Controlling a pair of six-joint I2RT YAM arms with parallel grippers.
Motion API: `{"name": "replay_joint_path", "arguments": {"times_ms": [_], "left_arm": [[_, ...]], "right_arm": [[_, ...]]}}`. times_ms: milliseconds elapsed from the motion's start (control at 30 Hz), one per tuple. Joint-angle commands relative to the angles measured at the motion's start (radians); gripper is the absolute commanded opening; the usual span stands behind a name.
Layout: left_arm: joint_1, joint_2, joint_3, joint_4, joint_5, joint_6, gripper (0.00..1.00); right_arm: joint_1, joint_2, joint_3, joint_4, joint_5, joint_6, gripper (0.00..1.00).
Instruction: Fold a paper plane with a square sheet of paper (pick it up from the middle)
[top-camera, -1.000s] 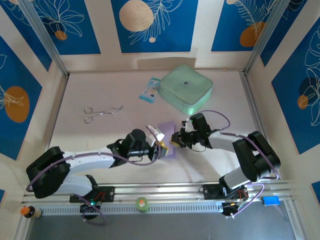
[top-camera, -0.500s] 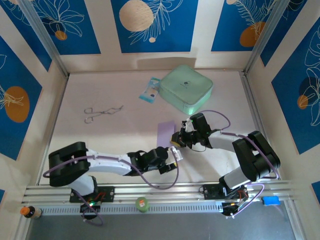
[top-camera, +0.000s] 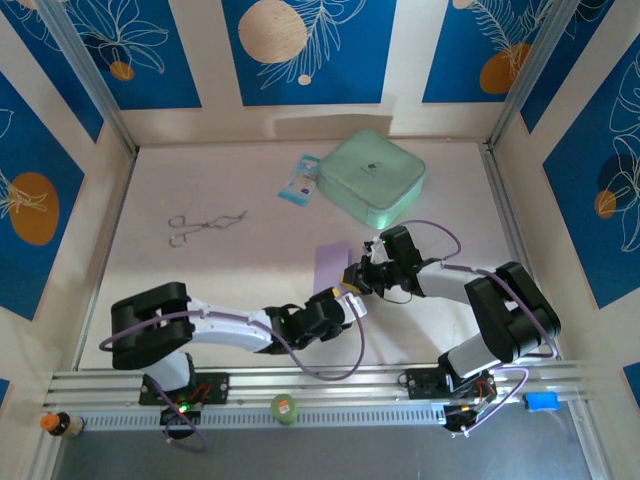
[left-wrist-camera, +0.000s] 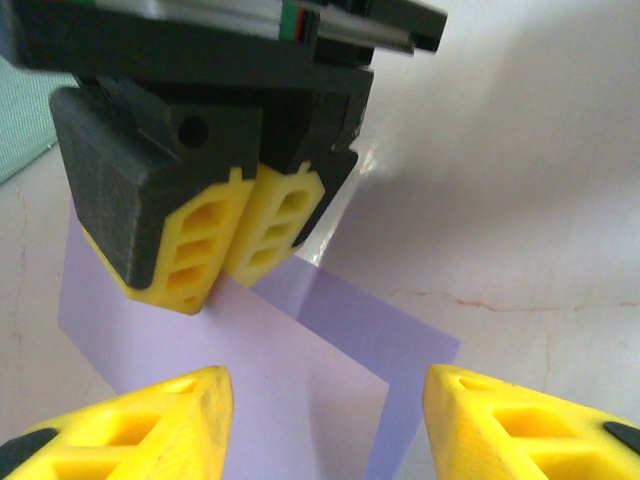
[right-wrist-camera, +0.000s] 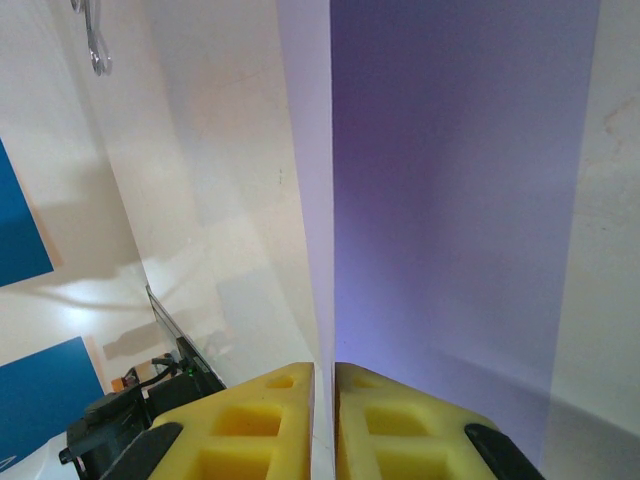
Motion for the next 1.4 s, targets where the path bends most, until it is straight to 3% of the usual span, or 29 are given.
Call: {"name": "replay_joint_path", "arguments": {"times_ms": [0, 367, 600, 867, 1067, 1367], "left_arm": [[-0.010, 0.021, 0.027, -0.028, -0.040, -0.001, 0.52], [-0.010, 0.021, 0.030, -0.018, -0.040, -0.023, 0.42], [-0.010, 0.016, 0.032, -0.020, -0.043, -0.043, 0.31], [-0.006, -0.008, 0.017, -0.008, -0.027, -0.089, 0.05], [0.031, -0.048, 0.017, -0.033, 0.110, -0.164, 0.00], [0.173, -0.094, 0.015, -0.051, 0.495, -0.297, 0.00]], "right_arm": [[-0.007, 0.002, 0.005, -0.007, -0.026, 0.004, 0.13], [-0.007, -0.001, 0.003, -0.007, -0.027, 0.005, 0.13], [-0.007, -0.002, 0.001, -0.004, -0.026, 0.007, 0.13], [-0.009, -0.023, 0.002, -0.029, -0.012, -0.010, 0.14], [-0.016, -0.094, -0.012, -0.097, 0.045, -0.027, 0.20], [-0.064, -0.262, -0.066, -0.209, 0.103, -0.043, 0.26]]}}
